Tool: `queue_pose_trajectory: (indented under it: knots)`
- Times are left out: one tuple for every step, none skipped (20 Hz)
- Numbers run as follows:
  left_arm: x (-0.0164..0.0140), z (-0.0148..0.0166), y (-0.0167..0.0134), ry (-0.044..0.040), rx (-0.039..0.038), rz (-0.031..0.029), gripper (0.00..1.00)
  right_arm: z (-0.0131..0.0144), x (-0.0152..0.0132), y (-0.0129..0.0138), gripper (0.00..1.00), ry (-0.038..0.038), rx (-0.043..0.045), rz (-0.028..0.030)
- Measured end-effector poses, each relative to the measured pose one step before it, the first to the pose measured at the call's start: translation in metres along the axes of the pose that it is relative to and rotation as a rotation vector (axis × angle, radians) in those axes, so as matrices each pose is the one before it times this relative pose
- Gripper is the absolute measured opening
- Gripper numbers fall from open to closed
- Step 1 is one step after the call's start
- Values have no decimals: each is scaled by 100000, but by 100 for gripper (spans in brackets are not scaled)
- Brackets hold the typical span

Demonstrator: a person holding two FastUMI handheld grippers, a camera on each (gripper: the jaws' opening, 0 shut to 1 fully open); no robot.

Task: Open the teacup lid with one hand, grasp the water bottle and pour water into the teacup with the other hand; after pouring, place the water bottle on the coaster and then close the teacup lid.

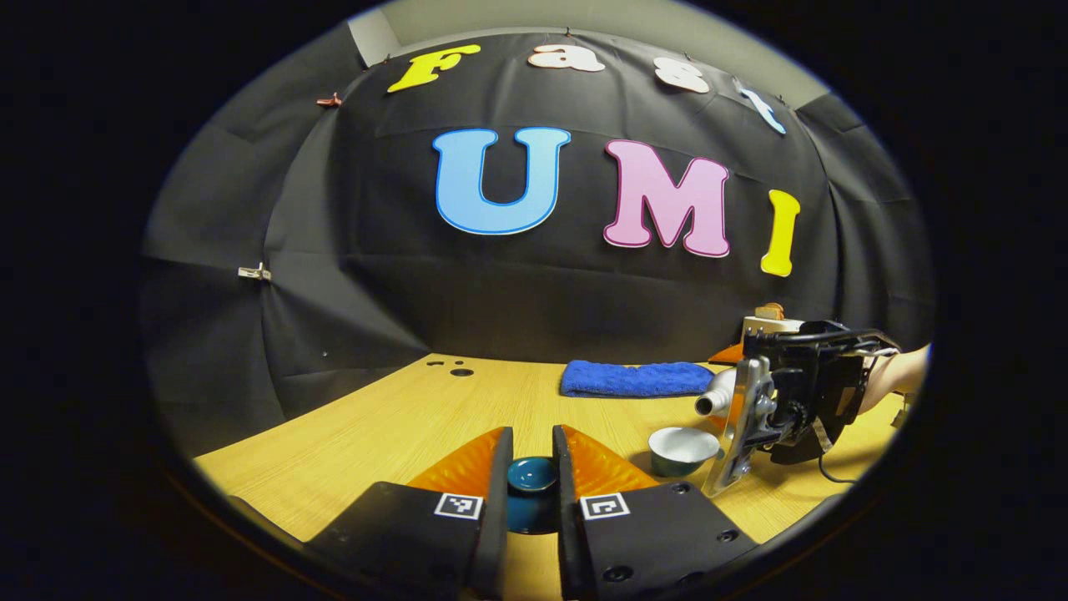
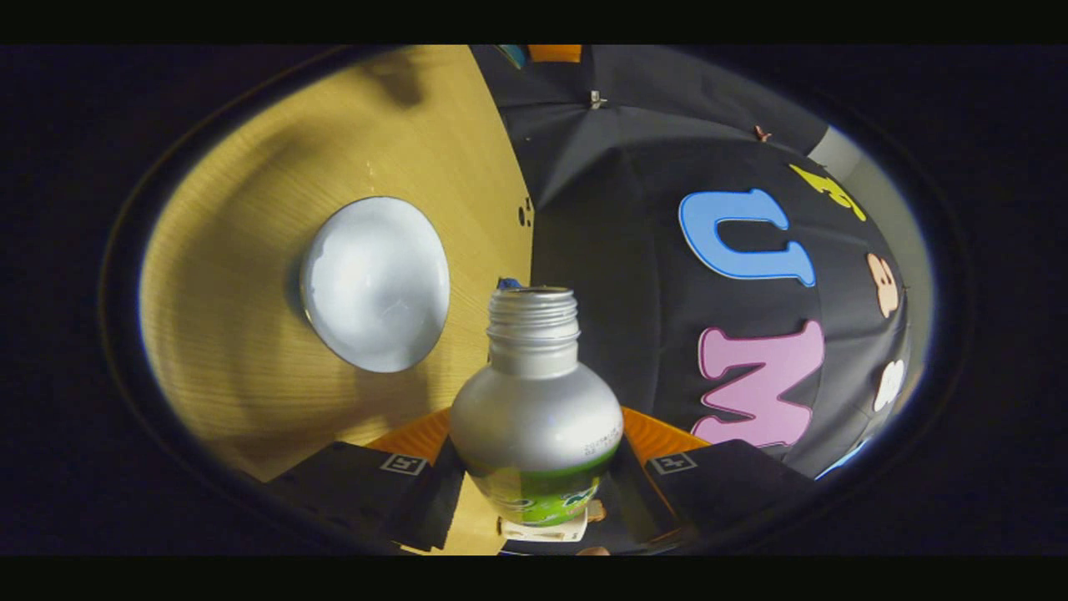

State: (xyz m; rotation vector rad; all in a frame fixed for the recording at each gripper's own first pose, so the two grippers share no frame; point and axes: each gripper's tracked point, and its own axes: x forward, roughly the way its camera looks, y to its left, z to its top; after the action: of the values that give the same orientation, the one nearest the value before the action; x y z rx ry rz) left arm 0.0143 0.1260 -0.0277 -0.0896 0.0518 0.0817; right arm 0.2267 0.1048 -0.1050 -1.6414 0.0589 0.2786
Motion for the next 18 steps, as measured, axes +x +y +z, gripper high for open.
queue_pose_trajectory:
  knots:
    - [-37,-25,56,-114,178,154,28,-130,-2,-30,81,29,-1869,-887]
    - [-36,72,67,0,-44,130,28,-2,180,48,81,-69,-2149,-735]
    - [16,-49,1,114,-113,49,28,76,43,20,81,-217,-1678,-195]
    - [63,-59,-38,45,-207,72,28,145,101,-42,81,-504,-1738,-390]
    - [55,45,41,105,-318,124,28,187,24,-49,81,-701,-1680,-343]
    - [-148,231,-34,-348,-179,-127,28,4,133,99,80,-443,-1510,56]
    - [-100,297,-20,-890,131,7,28,122,77,78,80,-337,-1350,206]
    - [-81,290,66,-780,220,105,28,117,102,-146,80,-349,-1372,-198]
    - [-21,124,94,-465,166,117,28,-62,65,-198,80,-410,-1647,-568]
    - [-49,116,130,-221,-102,209,28,152,157,-231,80,-94,-2023,-738]
    - [29,-146,-63,131,-362,-140,28,-75,99,-282,80,-48,-2019,-729]
    - [-101,-98,22,336,-473,-158,28,3,209,-178,80,-119,-1673,-605]
    - [10,-220,225,320,-582,93,28,-134,39,0,84,-193,-1196,30]
    - [-19,-153,81,456,-638,-39,28,8,103,53,80,-69,-676,78]
    - [43,-212,-14,450,-564,-74,28,-10,-50,-103,80,-137,-469,-145]
    - [80,-44,101,305,-496,144,28,98,105,-3,80,-281,-782,-27]
    - [70,-99,108,136,-280,212,31,56,28,2,80,-340,-1343,16]
    - [-61,63,131,-14,-83,15,28,67,90,105,80,-47,-1634,343]
